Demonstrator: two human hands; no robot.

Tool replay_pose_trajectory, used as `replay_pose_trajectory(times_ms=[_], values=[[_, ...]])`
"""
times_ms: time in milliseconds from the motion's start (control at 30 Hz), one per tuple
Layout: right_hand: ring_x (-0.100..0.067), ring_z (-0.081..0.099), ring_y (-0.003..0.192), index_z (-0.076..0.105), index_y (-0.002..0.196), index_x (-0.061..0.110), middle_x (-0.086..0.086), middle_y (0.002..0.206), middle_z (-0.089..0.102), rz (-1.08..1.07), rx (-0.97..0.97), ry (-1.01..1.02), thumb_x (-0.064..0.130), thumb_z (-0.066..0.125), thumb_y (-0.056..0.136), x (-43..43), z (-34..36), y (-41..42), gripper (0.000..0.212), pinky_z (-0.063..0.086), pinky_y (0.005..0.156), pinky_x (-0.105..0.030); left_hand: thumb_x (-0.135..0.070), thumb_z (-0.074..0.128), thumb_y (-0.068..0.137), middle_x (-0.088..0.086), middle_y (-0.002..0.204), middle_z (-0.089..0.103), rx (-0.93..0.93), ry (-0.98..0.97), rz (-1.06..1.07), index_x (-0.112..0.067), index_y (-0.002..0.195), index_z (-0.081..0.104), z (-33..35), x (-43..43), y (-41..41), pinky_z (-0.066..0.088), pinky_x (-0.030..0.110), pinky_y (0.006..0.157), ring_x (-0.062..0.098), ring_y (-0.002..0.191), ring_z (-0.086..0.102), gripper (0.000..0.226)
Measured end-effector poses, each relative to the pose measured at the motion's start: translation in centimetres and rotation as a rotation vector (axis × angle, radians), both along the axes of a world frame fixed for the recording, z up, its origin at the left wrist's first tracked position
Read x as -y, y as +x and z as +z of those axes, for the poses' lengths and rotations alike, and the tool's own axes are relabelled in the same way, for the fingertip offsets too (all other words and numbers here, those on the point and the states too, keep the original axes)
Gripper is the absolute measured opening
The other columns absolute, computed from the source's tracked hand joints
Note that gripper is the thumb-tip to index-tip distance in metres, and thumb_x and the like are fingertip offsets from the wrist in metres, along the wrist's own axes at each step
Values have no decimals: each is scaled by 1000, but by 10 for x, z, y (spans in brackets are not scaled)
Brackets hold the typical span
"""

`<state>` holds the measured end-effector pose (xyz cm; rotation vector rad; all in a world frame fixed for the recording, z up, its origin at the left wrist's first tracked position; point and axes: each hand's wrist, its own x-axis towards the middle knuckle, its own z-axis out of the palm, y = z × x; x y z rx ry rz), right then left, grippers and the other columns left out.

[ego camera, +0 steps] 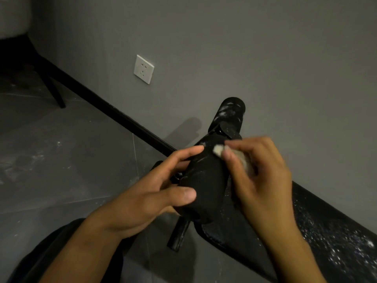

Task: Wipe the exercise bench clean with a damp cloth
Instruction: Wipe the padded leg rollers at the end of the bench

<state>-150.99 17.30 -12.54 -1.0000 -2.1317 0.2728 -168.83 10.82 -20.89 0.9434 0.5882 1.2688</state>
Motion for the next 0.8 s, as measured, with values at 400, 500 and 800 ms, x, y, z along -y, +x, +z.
replay_pose_trajectory(times_ms=[400,500,800], values=[[-5,61,99,70,103,29,13,105,59,128,142,-29,34,65,95,11,13,16,11,50,77,-18,-30,86,72,-23,132,57,-356,14,182,-61,133,50,20,15,13,60,33,92,8,119,64,77],[-3,60,98,68,105,27,15,104,58,15,117,-34,31,63,94,-4,9,11,13,51,79,-20,-45,88,64,-18,139,52,-405,27,182,-60,135,48,18,12,10,59,38,95,13,124,61,83],[-12,64,92,75,95,12,-1,97,64,186,-1,-13,21,72,87,35,-2,11,12,47,75,-17,-40,82,72,-8,152,46,-269,69,55,-50,144,48,3,2,-3,51,52,107,23,135,56,81]])
